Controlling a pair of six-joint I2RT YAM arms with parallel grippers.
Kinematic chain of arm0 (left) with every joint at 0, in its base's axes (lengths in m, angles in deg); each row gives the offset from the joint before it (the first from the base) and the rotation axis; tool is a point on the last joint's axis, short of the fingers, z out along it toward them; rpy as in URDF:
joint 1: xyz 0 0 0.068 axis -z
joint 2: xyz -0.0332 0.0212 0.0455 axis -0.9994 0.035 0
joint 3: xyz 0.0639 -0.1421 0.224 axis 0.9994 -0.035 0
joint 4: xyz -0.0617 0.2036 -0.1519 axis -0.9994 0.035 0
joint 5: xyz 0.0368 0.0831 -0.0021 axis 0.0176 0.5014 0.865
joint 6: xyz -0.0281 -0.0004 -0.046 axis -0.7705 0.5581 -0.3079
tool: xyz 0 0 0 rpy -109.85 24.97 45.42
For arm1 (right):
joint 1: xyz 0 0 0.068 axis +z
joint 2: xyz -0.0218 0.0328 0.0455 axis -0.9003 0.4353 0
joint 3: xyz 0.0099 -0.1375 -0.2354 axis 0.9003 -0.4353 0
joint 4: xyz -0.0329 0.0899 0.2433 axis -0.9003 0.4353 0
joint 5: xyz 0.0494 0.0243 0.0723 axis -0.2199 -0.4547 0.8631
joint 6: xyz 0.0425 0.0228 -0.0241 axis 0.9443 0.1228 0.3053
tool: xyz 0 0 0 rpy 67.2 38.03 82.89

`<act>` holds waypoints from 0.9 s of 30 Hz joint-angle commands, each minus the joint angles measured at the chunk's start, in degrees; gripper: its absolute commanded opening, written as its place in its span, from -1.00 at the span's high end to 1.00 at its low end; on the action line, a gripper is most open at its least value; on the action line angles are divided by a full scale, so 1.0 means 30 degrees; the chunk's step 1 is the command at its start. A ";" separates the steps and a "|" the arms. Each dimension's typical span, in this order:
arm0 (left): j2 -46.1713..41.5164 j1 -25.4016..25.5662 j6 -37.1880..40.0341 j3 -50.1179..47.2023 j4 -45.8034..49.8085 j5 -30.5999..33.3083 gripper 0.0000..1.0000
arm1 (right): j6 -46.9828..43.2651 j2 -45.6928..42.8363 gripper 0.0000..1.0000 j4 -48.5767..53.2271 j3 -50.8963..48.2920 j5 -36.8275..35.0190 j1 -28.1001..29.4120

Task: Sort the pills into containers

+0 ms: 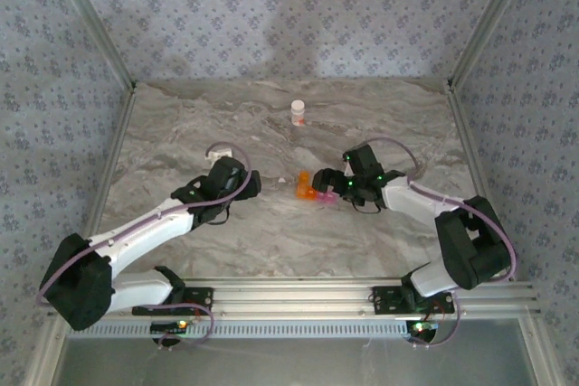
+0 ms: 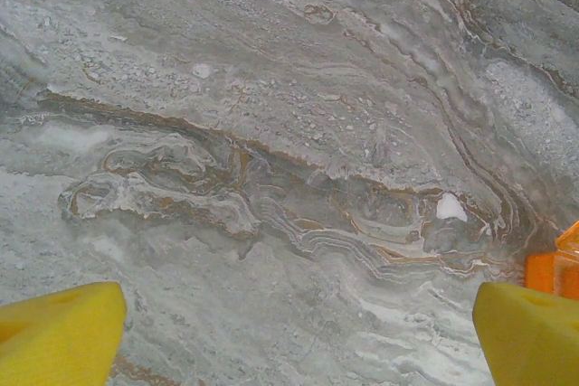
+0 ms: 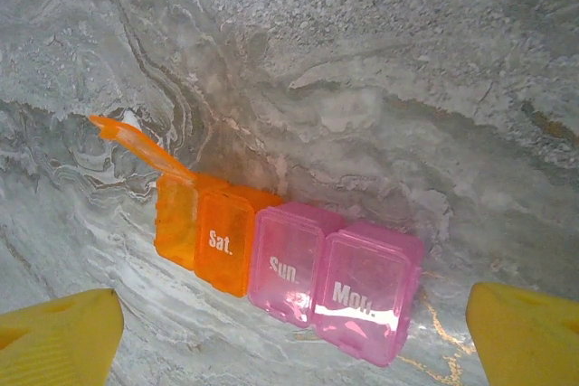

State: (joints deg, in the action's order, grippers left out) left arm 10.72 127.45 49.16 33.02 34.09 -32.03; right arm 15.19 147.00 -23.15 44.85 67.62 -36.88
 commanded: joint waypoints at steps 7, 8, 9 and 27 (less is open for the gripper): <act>0.0075 -0.0088 -0.0281 0.0119 -0.0284 -0.0280 -0.96 | 0.0358 0.1343 -0.98 -0.0484 0.0808 0.0158 0.0451; 0.0070 -0.0091 -0.0267 0.0104 -0.0280 -0.0265 -0.96 | 0.0374 0.1443 -0.98 -0.0532 0.0880 0.0173 0.0474; 0.0073 -0.0095 -0.0268 0.0119 -0.0284 -0.0267 -0.96 | 0.0393 0.1525 -0.98 -0.0551 0.0946 0.0167 0.0491; 0.0168 -0.0096 -0.0439 -0.0202 -0.0520 -0.0513 -0.96 | 0.0314 0.2536 -0.98 -0.0511 0.2093 0.0314 0.0748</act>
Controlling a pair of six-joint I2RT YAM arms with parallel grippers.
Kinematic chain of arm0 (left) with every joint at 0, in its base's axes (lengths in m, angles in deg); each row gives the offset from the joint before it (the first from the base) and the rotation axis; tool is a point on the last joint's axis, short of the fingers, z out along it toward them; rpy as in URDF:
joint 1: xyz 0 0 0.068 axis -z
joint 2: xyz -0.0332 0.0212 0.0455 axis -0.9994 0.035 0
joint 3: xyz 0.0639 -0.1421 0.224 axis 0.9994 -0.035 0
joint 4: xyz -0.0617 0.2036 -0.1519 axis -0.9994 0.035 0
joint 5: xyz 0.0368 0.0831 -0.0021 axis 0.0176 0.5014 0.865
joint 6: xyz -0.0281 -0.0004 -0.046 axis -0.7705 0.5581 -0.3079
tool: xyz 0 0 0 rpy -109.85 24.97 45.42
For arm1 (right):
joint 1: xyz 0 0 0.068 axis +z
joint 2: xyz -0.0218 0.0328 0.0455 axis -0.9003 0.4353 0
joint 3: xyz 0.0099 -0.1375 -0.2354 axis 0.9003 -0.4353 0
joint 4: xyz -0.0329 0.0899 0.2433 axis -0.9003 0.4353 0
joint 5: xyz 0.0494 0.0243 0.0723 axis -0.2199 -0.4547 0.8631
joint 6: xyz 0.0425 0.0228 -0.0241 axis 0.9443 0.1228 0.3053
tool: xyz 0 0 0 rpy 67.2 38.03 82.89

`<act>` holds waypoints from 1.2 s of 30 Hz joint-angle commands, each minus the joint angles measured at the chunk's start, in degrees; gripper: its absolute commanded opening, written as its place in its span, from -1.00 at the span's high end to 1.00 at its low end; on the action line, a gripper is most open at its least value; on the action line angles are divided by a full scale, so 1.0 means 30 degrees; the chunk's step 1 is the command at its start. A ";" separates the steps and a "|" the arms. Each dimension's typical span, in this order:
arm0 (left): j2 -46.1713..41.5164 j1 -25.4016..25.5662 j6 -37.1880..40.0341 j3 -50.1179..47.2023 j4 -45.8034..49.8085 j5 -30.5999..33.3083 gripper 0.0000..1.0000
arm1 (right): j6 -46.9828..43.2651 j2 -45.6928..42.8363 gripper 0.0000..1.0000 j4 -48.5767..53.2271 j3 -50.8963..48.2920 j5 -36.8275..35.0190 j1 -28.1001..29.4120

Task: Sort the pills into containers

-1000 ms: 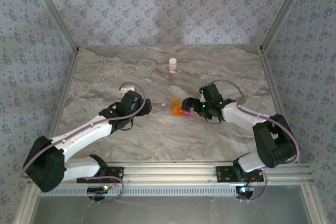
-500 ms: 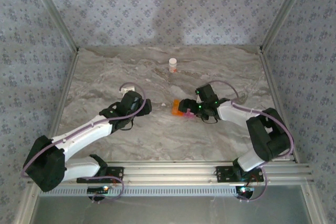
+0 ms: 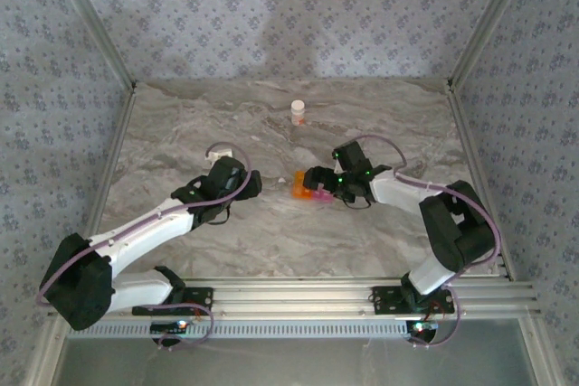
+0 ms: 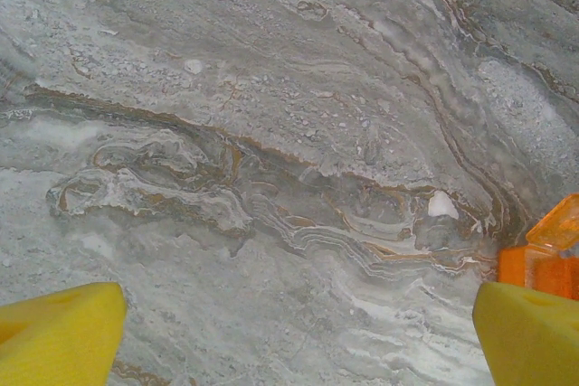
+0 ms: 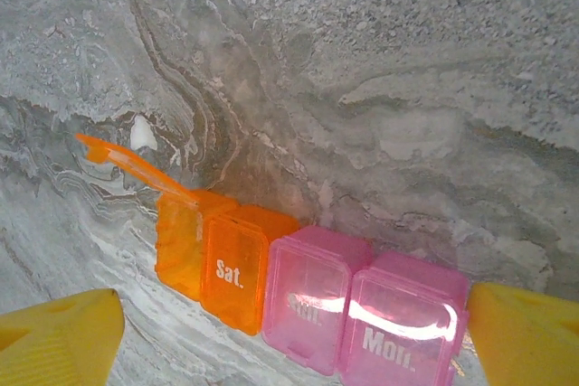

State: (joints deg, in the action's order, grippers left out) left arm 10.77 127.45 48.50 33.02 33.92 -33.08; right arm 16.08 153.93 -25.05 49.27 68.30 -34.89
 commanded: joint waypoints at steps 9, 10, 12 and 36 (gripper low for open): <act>-0.0309 -0.0104 0.0100 0.0244 0.0553 0.0197 -0.96 | -0.1410 -0.0919 -0.99 0.3017 0.1977 -0.2679 0.0039; -0.0448 -0.0097 0.0200 0.0350 0.0750 0.0276 -0.96 | -0.1408 -0.0854 -0.99 0.3850 0.2468 -0.3676 0.0047; -0.0784 -0.0105 0.0378 0.0561 0.1288 0.0480 -0.96 | -0.2217 -0.0702 -0.99 0.5223 0.3315 -0.5388 0.0092; 0.0510 -0.3906 0.1802 0.3762 0.2606 -0.0638 -0.96 | -0.5920 0.1355 -0.99 0.8934 1.0021 -0.7654 -0.1745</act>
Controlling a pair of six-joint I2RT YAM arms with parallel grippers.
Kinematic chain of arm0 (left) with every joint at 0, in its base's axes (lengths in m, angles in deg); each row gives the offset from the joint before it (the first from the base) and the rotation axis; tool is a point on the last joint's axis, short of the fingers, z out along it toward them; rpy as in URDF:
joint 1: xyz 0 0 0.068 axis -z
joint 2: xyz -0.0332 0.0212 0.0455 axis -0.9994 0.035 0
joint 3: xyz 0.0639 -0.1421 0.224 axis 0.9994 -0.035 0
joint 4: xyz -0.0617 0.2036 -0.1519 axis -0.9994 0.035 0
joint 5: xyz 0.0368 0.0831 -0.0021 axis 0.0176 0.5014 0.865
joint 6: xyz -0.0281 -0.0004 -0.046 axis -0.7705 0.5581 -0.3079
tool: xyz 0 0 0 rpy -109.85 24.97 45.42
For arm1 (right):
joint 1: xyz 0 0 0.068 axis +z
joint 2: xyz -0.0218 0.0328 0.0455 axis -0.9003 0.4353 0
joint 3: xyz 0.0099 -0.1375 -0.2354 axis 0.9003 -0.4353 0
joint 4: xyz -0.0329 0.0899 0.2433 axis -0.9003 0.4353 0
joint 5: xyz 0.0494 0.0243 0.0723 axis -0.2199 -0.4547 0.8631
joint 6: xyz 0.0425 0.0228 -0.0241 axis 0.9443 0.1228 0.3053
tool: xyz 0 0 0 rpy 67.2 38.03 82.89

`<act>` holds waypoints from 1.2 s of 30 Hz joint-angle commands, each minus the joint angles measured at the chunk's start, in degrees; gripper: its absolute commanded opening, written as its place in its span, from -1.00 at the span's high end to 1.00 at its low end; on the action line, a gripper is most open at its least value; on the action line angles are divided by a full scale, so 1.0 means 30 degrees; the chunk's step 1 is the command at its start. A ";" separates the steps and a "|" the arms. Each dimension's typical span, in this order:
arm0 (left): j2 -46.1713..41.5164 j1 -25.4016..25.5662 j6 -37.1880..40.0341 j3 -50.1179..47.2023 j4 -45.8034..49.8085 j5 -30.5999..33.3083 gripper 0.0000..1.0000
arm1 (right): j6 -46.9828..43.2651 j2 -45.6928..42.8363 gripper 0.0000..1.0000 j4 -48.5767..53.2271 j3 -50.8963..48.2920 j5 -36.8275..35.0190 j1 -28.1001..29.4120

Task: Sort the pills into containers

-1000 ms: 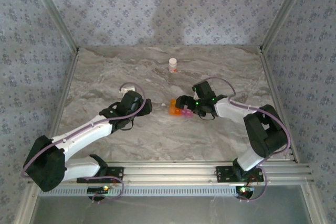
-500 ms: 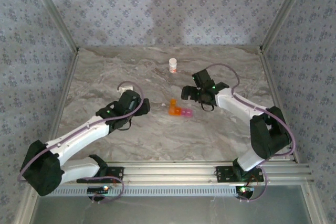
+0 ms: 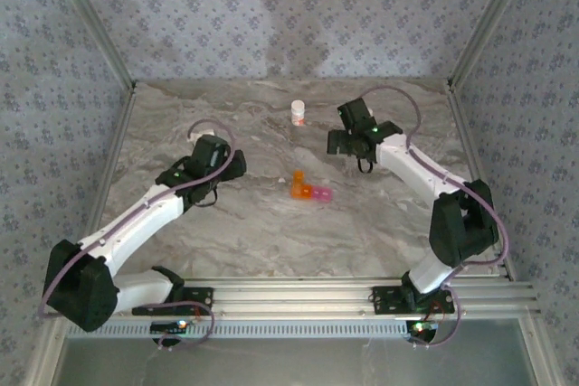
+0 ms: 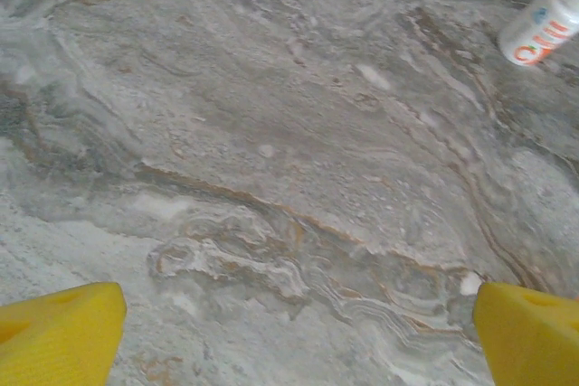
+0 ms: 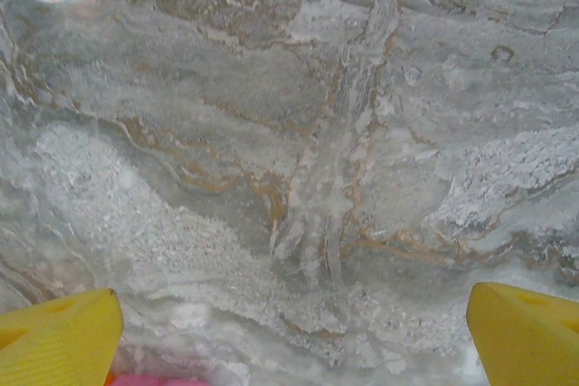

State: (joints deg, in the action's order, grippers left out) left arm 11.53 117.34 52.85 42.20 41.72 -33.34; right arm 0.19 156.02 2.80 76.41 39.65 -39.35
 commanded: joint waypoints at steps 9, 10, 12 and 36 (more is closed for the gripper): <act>0.1510 -0.2662 -0.0063 0.0397 -0.1779 -0.1942 -0.97 | -0.1589 0.5143 -0.92 -0.0152 0.6544 0.5377 -0.0367; 0.1686 -0.2790 -0.0031 0.0342 -0.1985 -0.1962 -0.96 | -0.1692 0.5686 -0.92 -0.0240 0.7183 0.5449 -0.0348; 0.2010 -0.2945 -0.0033 0.0360 -0.2130 -0.2078 -0.96 | -0.1931 0.6742 -0.97 -0.0362 0.8328 0.5448 -0.0322; 0.3923 -0.3189 0.0326 0.1204 -0.1691 -0.4560 -0.96 | -0.4401 1.6434 -0.95 -0.0723 1.9355 0.2900 0.0465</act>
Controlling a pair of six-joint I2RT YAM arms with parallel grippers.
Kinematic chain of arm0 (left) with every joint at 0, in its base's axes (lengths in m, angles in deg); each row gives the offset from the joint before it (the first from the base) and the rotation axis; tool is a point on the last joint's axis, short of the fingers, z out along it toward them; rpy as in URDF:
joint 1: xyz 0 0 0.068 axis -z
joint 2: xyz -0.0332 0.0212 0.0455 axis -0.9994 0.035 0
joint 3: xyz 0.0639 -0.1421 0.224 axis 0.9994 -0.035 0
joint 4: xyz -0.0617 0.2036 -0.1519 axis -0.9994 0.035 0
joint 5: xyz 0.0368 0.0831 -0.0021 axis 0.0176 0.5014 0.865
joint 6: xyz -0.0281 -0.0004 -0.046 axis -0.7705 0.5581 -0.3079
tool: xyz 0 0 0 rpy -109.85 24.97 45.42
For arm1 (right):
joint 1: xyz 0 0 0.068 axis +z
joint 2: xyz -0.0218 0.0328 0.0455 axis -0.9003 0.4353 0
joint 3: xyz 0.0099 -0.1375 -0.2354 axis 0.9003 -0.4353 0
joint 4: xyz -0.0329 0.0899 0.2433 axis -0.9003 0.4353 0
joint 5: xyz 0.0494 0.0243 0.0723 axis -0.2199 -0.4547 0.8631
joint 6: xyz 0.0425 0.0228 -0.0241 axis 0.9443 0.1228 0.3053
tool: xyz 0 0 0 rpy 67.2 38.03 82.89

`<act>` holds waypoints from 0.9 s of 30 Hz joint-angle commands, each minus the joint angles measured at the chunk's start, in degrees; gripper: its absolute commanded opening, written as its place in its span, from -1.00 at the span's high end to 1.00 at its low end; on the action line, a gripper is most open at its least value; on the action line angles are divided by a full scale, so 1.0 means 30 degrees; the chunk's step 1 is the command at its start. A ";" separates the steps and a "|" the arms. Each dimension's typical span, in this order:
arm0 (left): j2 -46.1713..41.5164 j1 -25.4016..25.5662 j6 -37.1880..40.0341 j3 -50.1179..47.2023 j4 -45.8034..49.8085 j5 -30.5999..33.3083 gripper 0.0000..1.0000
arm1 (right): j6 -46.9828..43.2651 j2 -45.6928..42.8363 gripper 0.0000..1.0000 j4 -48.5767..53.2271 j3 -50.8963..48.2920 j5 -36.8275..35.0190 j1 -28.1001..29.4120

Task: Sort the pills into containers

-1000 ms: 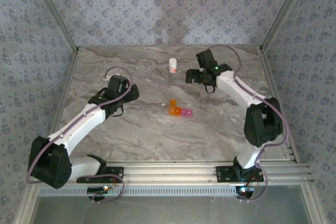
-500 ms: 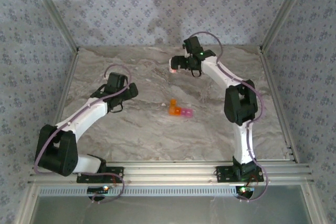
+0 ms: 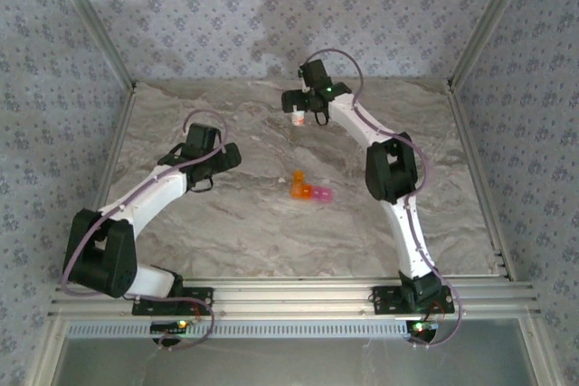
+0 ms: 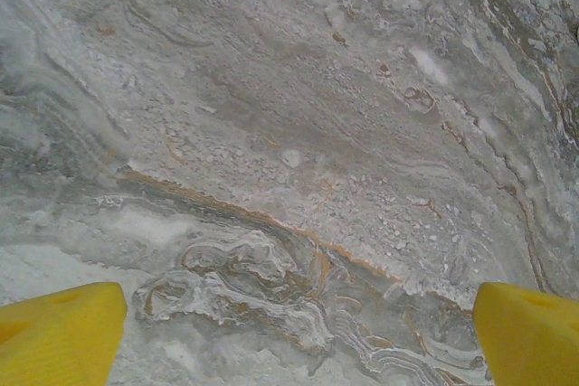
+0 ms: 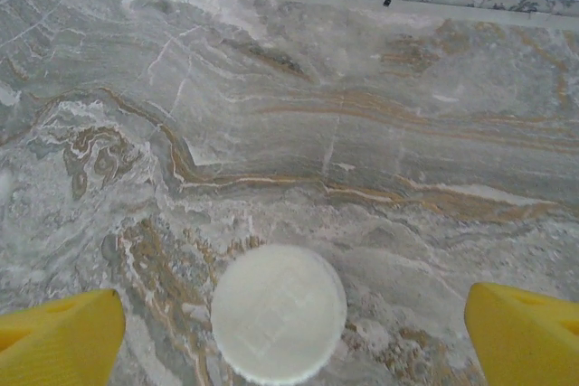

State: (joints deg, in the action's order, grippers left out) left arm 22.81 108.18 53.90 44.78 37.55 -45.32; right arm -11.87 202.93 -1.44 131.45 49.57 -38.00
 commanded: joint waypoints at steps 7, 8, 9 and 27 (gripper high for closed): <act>0.0523 -0.0136 -0.0217 0.0372 -0.0621 -0.1072 -0.96 | -0.0355 0.1399 -0.73 0.0281 0.1084 0.0028 -0.0060; 0.0545 -0.0135 -0.0225 0.0366 -0.0668 -0.1147 -0.96 | -0.0384 0.1435 -0.69 0.0205 0.1081 0.0085 -0.0060; 0.0567 -0.0136 -0.0261 0.0366 -0.0670 -0.1163 -0.96 | -0.0407 0.1463 -0.65 0.0173 0.1072 0.0111 -0.0073; 0.0597 -0.0129 -0.0152 0.0304 -0.0727 -0.1604 -0.96 | -0.0425 0.1796 0.14 0.0277 0.1226 0.1106 -0.0099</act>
State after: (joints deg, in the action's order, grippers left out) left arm 23.97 108.18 53.68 44.78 36.15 -48.82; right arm -12.92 208.52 -1.88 133.48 51.78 -38.06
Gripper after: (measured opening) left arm 0.981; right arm 0.443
